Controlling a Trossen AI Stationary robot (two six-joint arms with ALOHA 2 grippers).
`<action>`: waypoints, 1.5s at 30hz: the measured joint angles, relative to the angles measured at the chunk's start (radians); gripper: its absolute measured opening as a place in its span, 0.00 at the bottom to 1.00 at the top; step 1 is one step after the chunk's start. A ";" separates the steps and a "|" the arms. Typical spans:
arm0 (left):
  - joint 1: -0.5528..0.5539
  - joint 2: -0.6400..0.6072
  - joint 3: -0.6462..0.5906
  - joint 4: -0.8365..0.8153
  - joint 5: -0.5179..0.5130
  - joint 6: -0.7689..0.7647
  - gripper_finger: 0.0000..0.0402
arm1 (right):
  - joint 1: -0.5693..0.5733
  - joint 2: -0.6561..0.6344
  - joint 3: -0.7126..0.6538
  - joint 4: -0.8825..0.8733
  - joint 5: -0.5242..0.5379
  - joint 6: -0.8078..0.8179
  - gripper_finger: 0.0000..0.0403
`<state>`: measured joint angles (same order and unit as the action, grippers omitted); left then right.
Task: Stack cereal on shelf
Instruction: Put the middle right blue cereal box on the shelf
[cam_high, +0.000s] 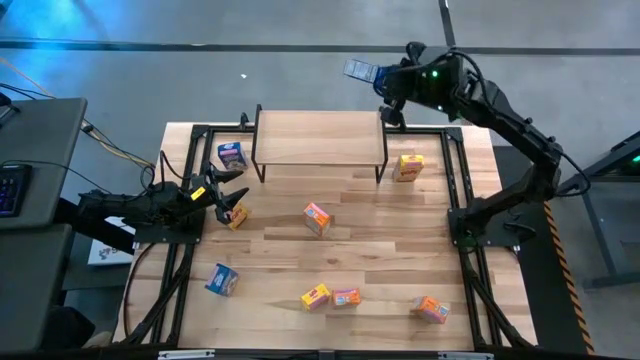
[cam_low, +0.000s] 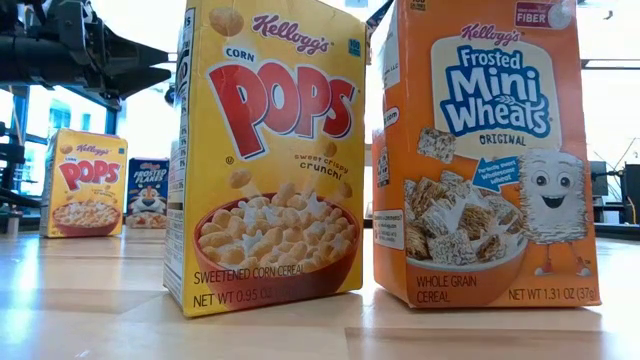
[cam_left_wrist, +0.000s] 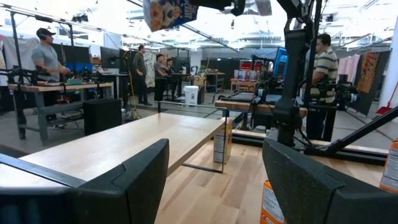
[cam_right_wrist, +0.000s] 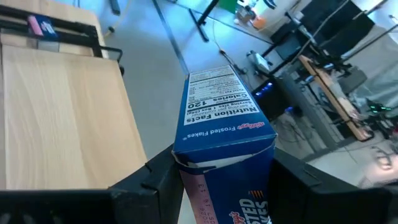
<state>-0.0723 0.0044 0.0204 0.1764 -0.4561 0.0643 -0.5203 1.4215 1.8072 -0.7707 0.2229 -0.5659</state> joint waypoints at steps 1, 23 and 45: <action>0.000 0.000 0.000 0.000 0.000 0.000 0.62 | -0.014 0.003 0.000 0.002 -0.017 0.000 0.42; 0.000 0.000 0.000 0.000 0.000 0.000 0.62 | -0.081 0.201 0.000 -0.210 -0.044 0.068 0.42; 0.000 0.000 0.000 0.000 0.000 0.000 0.62 | -0.015 0.243 0.012 -0.429 -0.033 0.083 0.42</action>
<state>-0.0727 0.0044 0.0204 0.1761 -0.4557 0.0639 -0.5354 1.6642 1.8195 -1.1998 0.1898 -0.4829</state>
